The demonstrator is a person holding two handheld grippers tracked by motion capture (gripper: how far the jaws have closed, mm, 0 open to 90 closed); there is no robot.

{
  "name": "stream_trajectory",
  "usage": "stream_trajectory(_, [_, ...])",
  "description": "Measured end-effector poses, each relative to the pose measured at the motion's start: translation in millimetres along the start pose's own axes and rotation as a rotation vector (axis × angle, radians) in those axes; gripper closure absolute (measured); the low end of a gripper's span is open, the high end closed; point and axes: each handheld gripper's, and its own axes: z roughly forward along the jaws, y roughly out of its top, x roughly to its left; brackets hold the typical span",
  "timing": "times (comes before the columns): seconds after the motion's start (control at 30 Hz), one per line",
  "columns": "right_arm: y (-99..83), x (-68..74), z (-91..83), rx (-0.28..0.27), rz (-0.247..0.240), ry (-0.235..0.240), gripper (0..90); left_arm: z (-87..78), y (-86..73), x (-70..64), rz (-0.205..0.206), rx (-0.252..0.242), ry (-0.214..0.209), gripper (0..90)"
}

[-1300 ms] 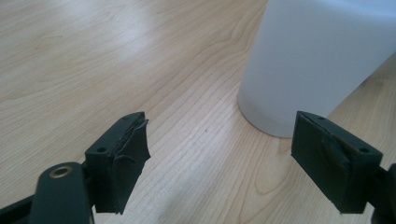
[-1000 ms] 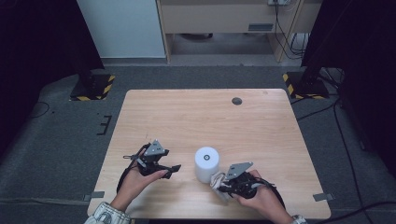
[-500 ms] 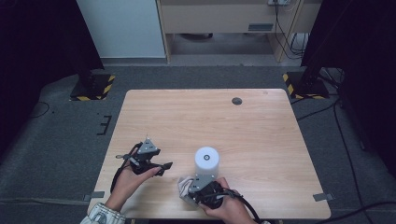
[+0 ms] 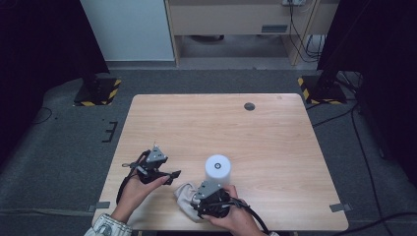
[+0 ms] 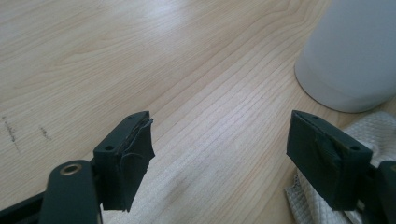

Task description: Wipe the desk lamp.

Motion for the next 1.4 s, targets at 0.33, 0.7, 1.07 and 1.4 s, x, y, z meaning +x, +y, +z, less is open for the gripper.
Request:
stream_trajectory(0.33, [-7.7,-8.5,-18.7,-0.02,0.024,0.046,32.5,-8.7,-2.6,-15.8,0.037,-0.007,-0.053,21.6])
stream_trajectory(0.7, [-36.2,-23.0,-41.9,0.031,0.018,0.062,27.4,-6.1,-2.2,-44.6,0.101,0.019,-0.187,10.8])
stream_trajectory(1.07, [-65.2,-56.4,-60.4,0.082,0.087,0.048,22.4,0.5,-4.3,-49.5,0.125,0.042,-0.255,3.5])
stream_trajectory(1.4, [-91.5,-106.9,-74.8,0.054,0.225,-0.063,19.6,10.0,-3.8,-63.8,0.184,0.079,-0.253,4.9])
